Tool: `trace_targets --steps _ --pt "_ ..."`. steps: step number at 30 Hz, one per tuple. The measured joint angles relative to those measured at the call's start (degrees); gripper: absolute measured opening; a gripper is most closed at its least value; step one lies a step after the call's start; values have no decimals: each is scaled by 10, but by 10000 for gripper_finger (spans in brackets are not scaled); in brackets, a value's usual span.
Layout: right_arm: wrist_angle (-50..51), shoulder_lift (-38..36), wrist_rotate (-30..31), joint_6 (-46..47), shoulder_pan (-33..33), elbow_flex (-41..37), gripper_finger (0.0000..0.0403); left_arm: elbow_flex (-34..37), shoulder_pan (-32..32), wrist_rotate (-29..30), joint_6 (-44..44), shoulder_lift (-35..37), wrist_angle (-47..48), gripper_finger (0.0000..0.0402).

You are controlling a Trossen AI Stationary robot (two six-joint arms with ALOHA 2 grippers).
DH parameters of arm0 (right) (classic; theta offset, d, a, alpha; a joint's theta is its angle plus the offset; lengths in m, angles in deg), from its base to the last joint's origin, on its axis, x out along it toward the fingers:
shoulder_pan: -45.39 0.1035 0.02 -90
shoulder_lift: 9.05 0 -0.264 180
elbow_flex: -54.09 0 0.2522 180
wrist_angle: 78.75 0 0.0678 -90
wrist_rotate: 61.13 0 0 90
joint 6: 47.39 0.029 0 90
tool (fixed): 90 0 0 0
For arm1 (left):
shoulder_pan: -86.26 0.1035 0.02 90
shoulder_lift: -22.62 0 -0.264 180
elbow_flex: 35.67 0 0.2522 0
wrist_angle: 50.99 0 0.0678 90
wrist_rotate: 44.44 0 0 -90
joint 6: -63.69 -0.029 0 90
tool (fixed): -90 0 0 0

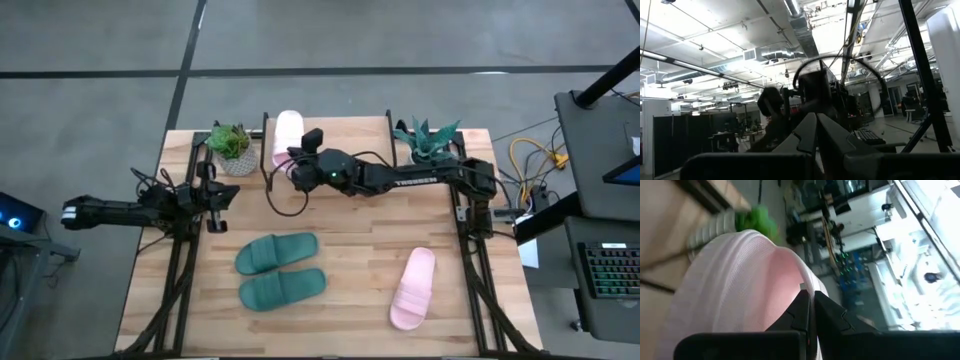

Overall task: Pick and place slides into the shelf
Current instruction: Put the left pink slipper on the shelf

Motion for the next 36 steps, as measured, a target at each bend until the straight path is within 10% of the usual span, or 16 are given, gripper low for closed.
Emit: trace_targets --steps 36 --pt "-102 94 -16 -112 -15 2 9 0 0 0 -1 -2 -1 0"
